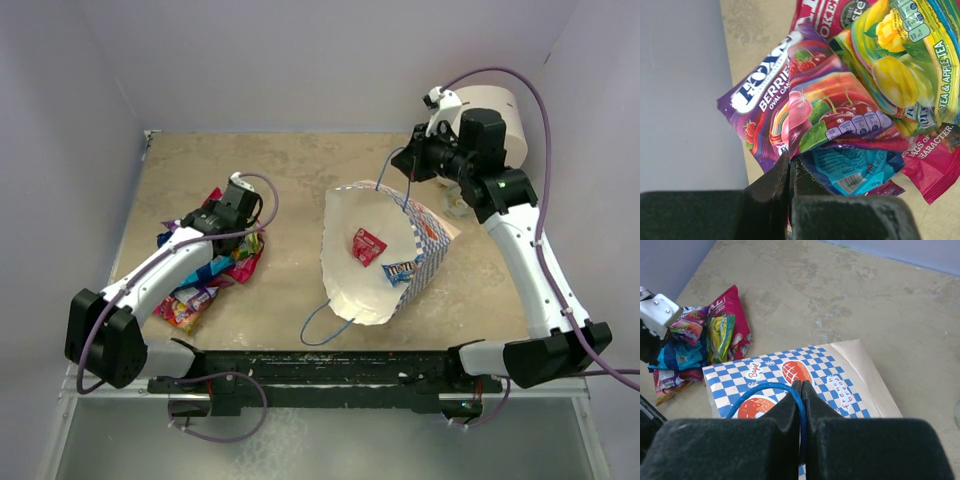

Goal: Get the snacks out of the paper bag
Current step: Place the snack at the center of the board, then take out the snack from the paper bag.

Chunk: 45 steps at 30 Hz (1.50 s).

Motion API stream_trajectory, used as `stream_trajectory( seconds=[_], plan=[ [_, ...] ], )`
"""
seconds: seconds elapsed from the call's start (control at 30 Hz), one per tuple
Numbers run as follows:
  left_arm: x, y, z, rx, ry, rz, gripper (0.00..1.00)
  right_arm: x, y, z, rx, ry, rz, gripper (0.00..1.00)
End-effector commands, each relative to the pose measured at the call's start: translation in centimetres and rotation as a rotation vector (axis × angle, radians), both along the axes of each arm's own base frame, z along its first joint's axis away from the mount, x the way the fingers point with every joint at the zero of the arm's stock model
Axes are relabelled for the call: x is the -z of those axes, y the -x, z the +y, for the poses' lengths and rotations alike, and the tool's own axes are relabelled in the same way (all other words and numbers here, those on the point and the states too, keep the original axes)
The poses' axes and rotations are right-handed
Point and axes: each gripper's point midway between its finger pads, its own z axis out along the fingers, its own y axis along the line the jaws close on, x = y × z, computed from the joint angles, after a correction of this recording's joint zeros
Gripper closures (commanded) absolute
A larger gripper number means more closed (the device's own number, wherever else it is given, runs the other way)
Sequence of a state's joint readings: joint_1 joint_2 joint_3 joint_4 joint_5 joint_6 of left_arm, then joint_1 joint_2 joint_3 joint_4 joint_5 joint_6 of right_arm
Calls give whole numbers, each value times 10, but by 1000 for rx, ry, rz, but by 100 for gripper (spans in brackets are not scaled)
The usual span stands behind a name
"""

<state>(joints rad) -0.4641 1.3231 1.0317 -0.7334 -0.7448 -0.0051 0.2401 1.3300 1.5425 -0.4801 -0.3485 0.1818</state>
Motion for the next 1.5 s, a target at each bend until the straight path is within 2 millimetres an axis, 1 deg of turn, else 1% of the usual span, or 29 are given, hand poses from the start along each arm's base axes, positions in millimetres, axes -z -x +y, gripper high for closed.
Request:
stream_trajectory(
  seconds=[0.0, 0.13, 0.27, 0.3, 0.37, 0.43, 0.47, 0.5, 0.53, 0.57, 0.63, 0.7, 0.8, 0.93, 1.0, 1.1, 1.2, 1.23, 1.3, 1.4, 1.47],
  plan=[
    [3, -15, -10, 33, 38, 5, 100, -24, -2, -4, 17, 26, -89, 100],
    [23, -15, -20, 95, 68, 63, 100, -23, -1, -5, 22, 31, -93, 100],
    [29, -14, -21, 110, 69, 79, 100, -24, 0, -7, 27, 35, -100, 100],
    [28, -14, -22, 114, 69, 79, 95, -25, 0, -7, 30, 37, -102, 100],
    [25, -13, -21, 113, 69, 71, 77, -25, 1, -8, 30, 39, -102, 100],
    [17, -14, -23, 118, 92, 48, 60, -25, 2, -8, 31, 40, -103, 100],
    [10, -14, -26, 127, 112, 35, 51, -26, 2, -9, 33, 40, -103, 100],
    [3, -14, -28, 133, 135, 18, 44, -26, 2, -9, 34, 41, -103, 100],
    [-6, -14, -31, 136, 161, -9, 38, -26, 3, -9, 33, 42, -100, 100],
    [-18, -15, -35, 150, 196, -41, 36, -26, 4, -9, 32, 41, -99, 100],
    [-45, -17, -47, 197, 285, -120, 33, -27, 7, -8, 22, 34, -96, 100],
    [-78, -17, -60, 248, 385, -225, 31, -25, 10, -5, 9, 21, -88, 100],
    [-116, -14, -83, 334, 540, -326, 31, -22, 18, 0, -23, -4, -69, 100],
    [-155, -2, -125, 498, 772, -388, 32, -19, 33, 6, -66, -32, -40, 100],
    [-170, 6, -145, 561, 876, -393, 33, -15, 42, 4, -75, -24, -20, 100],
    [-186, 19, -172, 650, 984, -380, 33, -4, 58, -1, -75, -4, 22, 100],
    [-195, 40, -203, 737, 1027, -361, 32, 4, 70, -11, -31, 21, 84, 100],
    [-196, 52, -218, 786, 1039, -344, 32, 5, 72, -15, -8, 30, 100, 100],
    [-194, 67, -234, 846, 1055, -326, 31, 9, 78, -23, 31, 52, 138, 100],
    [-188, 86, -249, 919, 1074, -316, 31, 10, 87, -35, 88, 76, 169, 100],
    [-186, 99, -258, 977, 1077, -317, 31, 8, 93, -38, 103, 78, 175, 100]
  ],
)
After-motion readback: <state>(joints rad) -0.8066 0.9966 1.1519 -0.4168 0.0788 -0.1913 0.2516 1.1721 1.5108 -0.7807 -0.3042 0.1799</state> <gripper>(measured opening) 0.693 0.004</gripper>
